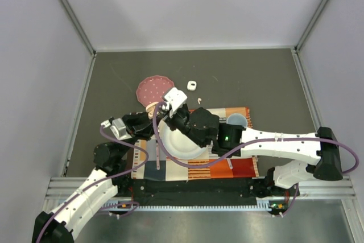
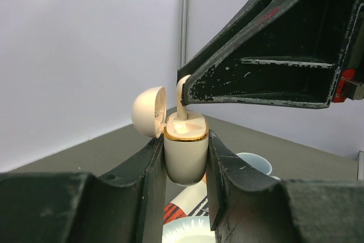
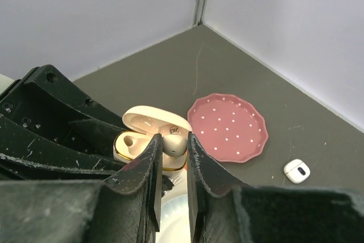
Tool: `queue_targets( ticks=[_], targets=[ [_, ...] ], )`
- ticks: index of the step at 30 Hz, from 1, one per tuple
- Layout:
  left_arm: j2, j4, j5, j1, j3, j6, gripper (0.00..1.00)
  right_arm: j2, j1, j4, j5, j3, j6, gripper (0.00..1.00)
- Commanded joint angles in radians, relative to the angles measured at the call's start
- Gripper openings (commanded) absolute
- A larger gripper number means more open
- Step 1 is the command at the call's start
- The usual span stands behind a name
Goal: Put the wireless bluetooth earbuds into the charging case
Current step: Insert the right earbud into the right side groove of the charging case.
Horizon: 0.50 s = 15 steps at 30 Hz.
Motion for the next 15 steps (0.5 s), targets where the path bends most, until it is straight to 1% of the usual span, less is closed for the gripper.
queue_targets(
  ticks=[1, 9, 12, 15],
  targets=[
    [-0.001, 0.123, -0.043, 0.002, 0.004, 0.014, 0.0, 0.013, 0.028, -0.075, -0.056, 0.025, 0.006, 0.04],
    [-0.001, 0.119, -0.037, 0.002, 0.004, 0.013, 0.0, 0.031, 0.033, -0.074, -0.042, 0.033, -0.032, 0.04],
    [-0.009, 0.103, -0.039, 0.002, 0.007, 0.014, 0.0, 0.039, 0.033, -0.087, -0.033, 0.04, -0.026, 0.07],
    [-0.01, 0.101, -0.037, 0.002, 0.004, 0.014, 0.0, 0.039, 0.033, -0.089, -0.021, 0.043, -0.017, 0.12]
  ],
)
